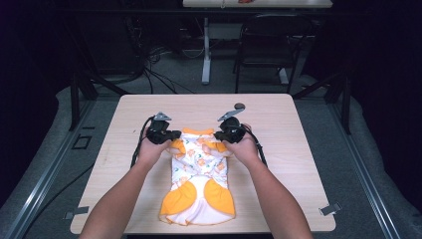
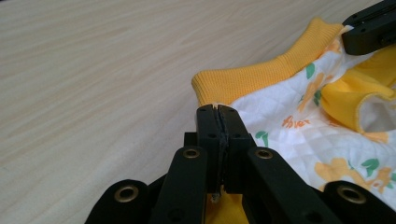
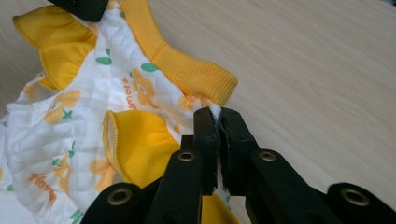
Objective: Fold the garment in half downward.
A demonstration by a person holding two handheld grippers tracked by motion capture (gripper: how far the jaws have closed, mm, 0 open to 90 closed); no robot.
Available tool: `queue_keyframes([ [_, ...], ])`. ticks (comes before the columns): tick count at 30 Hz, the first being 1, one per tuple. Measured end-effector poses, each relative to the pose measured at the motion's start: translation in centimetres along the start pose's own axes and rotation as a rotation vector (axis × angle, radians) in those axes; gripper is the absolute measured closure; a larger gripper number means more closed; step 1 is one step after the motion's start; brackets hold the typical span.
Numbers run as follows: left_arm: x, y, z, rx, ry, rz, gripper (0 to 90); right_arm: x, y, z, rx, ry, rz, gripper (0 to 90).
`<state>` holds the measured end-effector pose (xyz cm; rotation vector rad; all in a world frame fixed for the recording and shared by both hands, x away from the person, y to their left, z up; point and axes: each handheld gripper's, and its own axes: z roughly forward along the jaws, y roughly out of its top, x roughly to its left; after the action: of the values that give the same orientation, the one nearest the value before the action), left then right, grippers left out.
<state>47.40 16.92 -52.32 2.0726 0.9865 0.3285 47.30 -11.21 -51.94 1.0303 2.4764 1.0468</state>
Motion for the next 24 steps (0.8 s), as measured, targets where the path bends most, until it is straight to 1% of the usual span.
queue_keyframes([
  [2, 0.0, 0.2, -0.3, -0.008, 0.003, 0.003, 89.0, 0.0, 0.2, -0.3, -0.003, -0.001, -0.006, 86.0],
  [3, 0.0, 0.7, -0.8, -0.022, 0.007, 0.015, 89.0, 0.1, 0.6, -0.7, -0.029, -0.004, -0.01, 86.0],
  [5, 0.0, 0.8, -1.1, -0.028, 0.008, 0.016, 89.0, 0.2, 0.9, -1.3, -0.042, -0.005, -0.016, 86.0],
  [7, -0.1, 1.4, -1.7, -0.036, 0.012, 0.033, 89.0, 0.3, 1.3, -1.6, -0.037, -0.014, -0.035, 86.0],
  [8, -0.1, 1.4, -1.7, -0.036, 0.012, 0.033, 89.0, 0.3, 1.3, -1.6, -0.037, -0.014, -0.035, 86.0],
  [9, -0.2, 1.8, -2.1, -0.041, 0.021, 0.052, 89.0, 0.4, 1.7, -2.0, -0.043, -0.019, -0.048, 85.9],
  [10, -0.3, 1.9, -2.3, -0.046, 0.024, 0.061, 89.0, 0.5, 1.9, -2.2, -0.051, -0.023, -0.053, 86.0],
  [13, -0.3, 2.2, -2.7, -0.051, 0.025, 0.066, 89.0, 0.6, 2.3, -2.6, -0.059, -0.03, -0.06, 86.0],
  [15, -0.3, 2.7, -3.3, -0.068, 0.024, 0.065, 89.0, 0.6, 2.8, -3.2, -0.069, -0.037, -0.071, 86.0],
  [17, -0.3, 2.9, -3.5, -0.07, 0.026, 0.068, 89.0, 0.6, 3.1, -3.5, -0.071, -0.04, -0.072, 86.0],
  [18, -0.4, 3.2, -3.8, -0.085, 0.031, 0.074, 89.0, 0.6, 3.2, -3.7, -0.076, -0.044, -0.075, 86.0],
  [24, -0.4, 3.9, -4.5, -0.095, 0.033, 0.077, 89.1, 0.8, 4.1, -4.5, -0.091, -0.057, -0.09, 86.0],
])
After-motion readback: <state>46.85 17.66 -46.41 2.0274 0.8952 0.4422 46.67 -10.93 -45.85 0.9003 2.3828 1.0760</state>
